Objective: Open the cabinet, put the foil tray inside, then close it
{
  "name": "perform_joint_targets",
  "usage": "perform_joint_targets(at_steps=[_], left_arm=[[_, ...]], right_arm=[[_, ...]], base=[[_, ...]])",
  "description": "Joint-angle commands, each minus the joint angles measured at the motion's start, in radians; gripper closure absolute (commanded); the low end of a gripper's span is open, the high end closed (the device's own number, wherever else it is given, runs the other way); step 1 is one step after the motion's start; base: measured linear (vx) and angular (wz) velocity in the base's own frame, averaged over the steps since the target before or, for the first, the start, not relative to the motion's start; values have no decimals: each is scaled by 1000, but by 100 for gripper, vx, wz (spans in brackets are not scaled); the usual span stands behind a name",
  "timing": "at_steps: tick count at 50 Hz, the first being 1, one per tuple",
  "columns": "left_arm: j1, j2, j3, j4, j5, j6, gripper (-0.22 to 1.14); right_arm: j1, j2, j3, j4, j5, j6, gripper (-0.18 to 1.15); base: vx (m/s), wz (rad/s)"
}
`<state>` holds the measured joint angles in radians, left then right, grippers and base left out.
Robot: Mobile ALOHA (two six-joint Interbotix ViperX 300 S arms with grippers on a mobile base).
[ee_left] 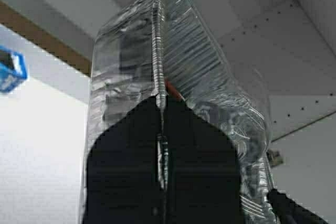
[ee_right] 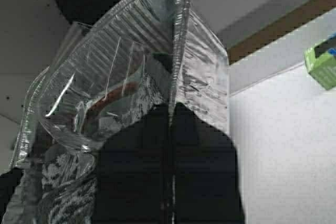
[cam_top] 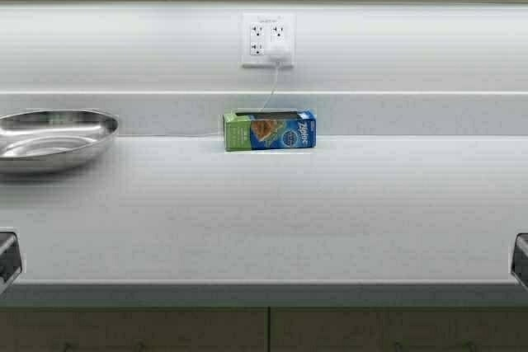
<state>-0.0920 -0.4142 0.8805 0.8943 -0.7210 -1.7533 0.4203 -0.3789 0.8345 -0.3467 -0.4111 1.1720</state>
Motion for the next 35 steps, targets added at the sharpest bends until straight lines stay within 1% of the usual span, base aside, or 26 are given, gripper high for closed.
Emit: perform_joint_targets(at_steps=[1, 10, 14, 21, 26, 35], left_arm=[[-14, 64, -103, 3, 12, -14, 88], [-14, 229, -273, 5, 18, -57, 88], [-14, 276, -324, 5, 14, -66, 88], [-14, 288, -336, -2, 14, -67, 88], [-14, 288, -344, -6, 26, -67, 88], [-14, 281, -342, -5, 29, -74, 88]], right_arm=[[-21, 61, -129, 3, 34, 5, 89], [-40, 164, -264, 3, 80, 48, 89], [-41, 198, -313, 5, 87, 66, 89], [-43, 238, -356, 0, 100, 75, 89], [-44, 259, -379, 0, 137, 77, 89], [-46, 255, -380, 5, 173, 77, 89]], base=[[0, 0], [2, 2], [7, 0], [12, -2], [20, -1], [22, 3]])
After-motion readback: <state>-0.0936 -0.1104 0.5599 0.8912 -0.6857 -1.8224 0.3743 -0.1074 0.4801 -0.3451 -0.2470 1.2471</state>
